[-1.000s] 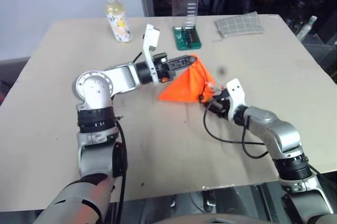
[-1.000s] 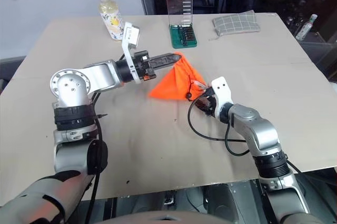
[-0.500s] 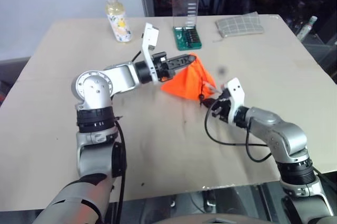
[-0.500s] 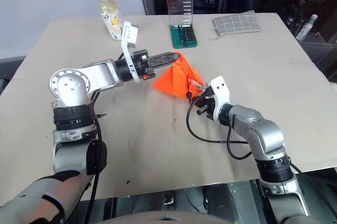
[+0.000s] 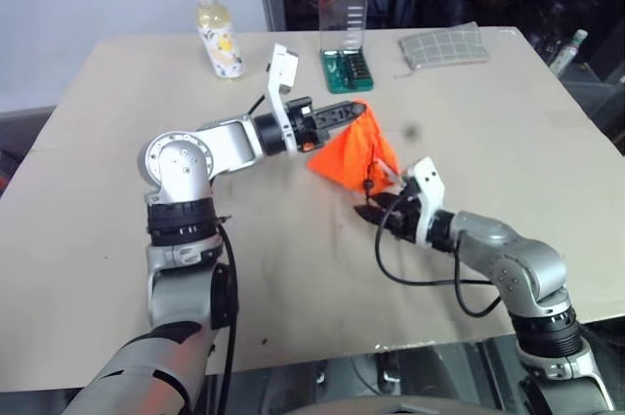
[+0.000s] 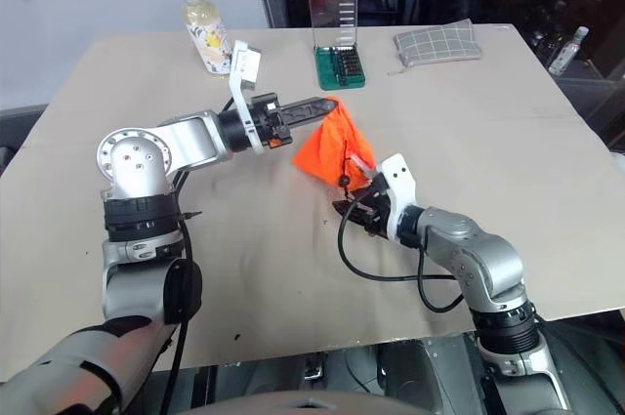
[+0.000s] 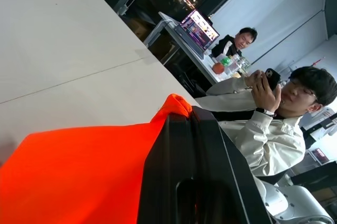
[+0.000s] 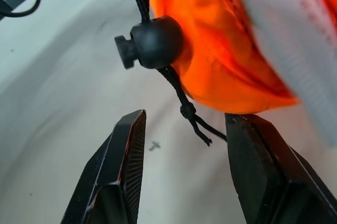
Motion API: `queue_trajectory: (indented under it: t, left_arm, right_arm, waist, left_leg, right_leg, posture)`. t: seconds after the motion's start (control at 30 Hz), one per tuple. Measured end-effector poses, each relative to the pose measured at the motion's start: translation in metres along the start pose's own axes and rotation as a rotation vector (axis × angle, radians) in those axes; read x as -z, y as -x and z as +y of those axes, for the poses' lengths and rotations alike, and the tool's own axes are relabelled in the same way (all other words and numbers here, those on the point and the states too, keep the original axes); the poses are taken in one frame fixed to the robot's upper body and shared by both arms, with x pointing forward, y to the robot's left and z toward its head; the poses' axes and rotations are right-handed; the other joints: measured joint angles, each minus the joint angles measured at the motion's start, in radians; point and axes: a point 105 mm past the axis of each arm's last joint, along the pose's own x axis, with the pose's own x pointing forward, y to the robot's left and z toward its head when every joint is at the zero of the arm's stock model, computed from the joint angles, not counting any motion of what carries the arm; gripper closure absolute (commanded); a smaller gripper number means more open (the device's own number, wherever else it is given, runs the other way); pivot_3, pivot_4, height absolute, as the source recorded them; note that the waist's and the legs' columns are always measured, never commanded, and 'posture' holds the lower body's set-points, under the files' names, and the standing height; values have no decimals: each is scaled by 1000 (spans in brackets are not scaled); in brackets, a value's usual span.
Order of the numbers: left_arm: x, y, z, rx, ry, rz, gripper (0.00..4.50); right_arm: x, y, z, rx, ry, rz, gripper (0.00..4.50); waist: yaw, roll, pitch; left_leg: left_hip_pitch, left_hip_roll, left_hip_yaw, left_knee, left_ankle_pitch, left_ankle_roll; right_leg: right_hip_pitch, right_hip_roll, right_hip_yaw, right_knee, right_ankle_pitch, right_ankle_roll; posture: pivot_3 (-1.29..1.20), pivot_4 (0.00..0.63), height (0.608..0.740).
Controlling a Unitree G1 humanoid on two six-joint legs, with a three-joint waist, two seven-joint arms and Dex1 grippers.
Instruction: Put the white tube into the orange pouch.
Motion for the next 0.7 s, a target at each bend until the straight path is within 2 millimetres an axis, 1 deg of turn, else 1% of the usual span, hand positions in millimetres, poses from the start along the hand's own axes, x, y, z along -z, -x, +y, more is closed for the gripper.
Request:
queue_trajectory:
  t: [0.07, 0.17, 0.2, 0.23, 0.27, 0.5, 0.7]
  left_arm:
    - [0, 0, 0, -1, 0, 0, 4500]
    - [0, 0, 1, -6, -1, 0, 4500]
    - [0, 0, 1, -8, -1, 0, 4500]
    - [0, 0, 1, -10, -1, 0, 4500]
    - [0, 0, 1, -10, -1, 0, 4500]
    - [-1, 0, 1, -14, -4, 0, 4500]
    - [-10, -1, 6, -61, -35, -23, 4500]
  right_arm:
    - [-1, -3, 2, -6, -2, -5, 2125]
    - [-1, -5, 2, -7, -13, -12, 2920]
    - [-2, -6, 3, -11, -18, -17, 3352]
    - [-2, -8, 4, -16, -22, -22, 3952]
    - [-3, -8, 5, -20, -25, -27, 4434]
    - [-5, -17, 9, -37, -62, -59, 4434]
    - [-6, -18, 9, -40, -68, -73, 4434]
  waist:
    - [0, 0, 0]
    - [0, 0, 0]
    - [0, 0, 0]
    - [0, 0, 0]
    - [0, 0, 0]
    - [0, 0, 0]
    - [0, 0, 0]
  left_leg:
    - [0, 0, 0, 0, 0, 0]
    - [0, 0, 0, 0, 0, 0]
    - [0, 0, 0, 0, 0, 0]
    - [0, 0, 0, 0, 0, 0]
    - [0, 0, 0, 0, 0, 0]
    - [0, 0, 0, 0, 0, 0]
    - [0, 0, 0, 0, 0, 0]
  right_leg:
    - [0, 0, 0, 0, 0, 0]
    - [0, 0, 0, 0, 0, 0]
    - [0, 0, 0, 0, 0, 0]
    - [0, 0, 0, 0, 0, 0]
    - [0, 0, 0, 0, 0, 0]
    - [0, 0, 0, 0, 0, 0]
    - [0, 0, 0, 0, 0, 0]
  posture:
    - [0, 150, 740]
    - [0, 150, 740]
    - [0, 150, 740]
    - [0, 150, 740]
    - [0, 150, 740]
    - [0, 150, 740]
    - [0, 150, 740]
